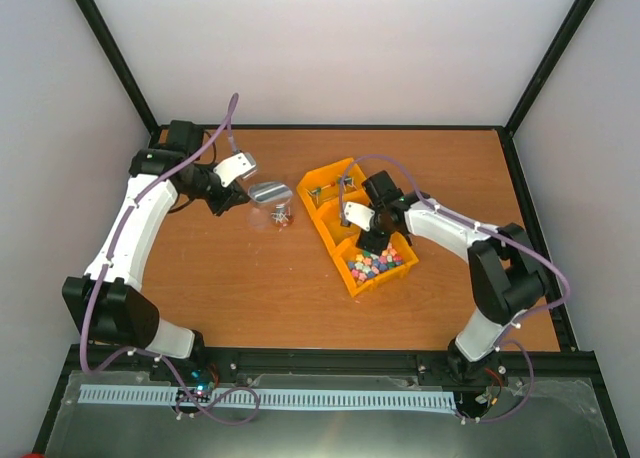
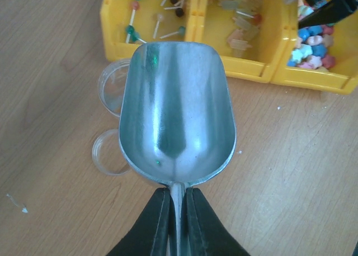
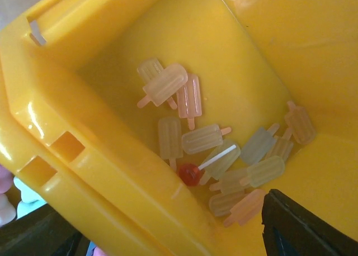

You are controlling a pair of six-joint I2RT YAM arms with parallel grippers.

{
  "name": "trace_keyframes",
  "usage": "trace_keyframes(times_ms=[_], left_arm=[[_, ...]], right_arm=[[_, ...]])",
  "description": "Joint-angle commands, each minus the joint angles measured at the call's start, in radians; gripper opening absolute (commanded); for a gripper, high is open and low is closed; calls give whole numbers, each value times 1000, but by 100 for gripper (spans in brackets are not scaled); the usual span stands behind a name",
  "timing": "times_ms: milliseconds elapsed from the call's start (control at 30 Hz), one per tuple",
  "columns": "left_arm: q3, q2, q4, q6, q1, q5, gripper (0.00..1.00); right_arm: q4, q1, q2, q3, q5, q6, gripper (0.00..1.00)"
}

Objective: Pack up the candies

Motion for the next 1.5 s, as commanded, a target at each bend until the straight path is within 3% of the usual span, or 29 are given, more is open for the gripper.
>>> trace_keyframes(times_ms=[0, 133, 300, 433, 700, 967, 1100, 1467], left_arm=[[1, -39, 6, -15, -5, 33, 1], [5, -45, -9, -7, -15, 42, 1], [13, -43, -53, 5, -79, -4, 1], [43, -23, -86, -22, -159, -66, 1], [147, 111, -202, -115, -390, -212, 1], [216, 211, -209, -198, -576, -334, 1], [237, 259, -202, -225, -609, -384, 1], [444, 454, -324, -263, -664, -496, 1]], right_arm=[[110, 6, 67, 94, 46, 59, 79], [58, 6, 97, 198, -25, 137, 78], [-22, -19, 10, 212, -158, 231, 80], [-94, -130, -59, 191, -313, 333, 80], [-154, -363, -120, 73, -481, 458, 80], [-174, -504, -27, 40, -652, 493, 65], [-143, -512, 14, 26, -688, 512, 59], [-111, -510, 88, -25, -819, 506, 28]])
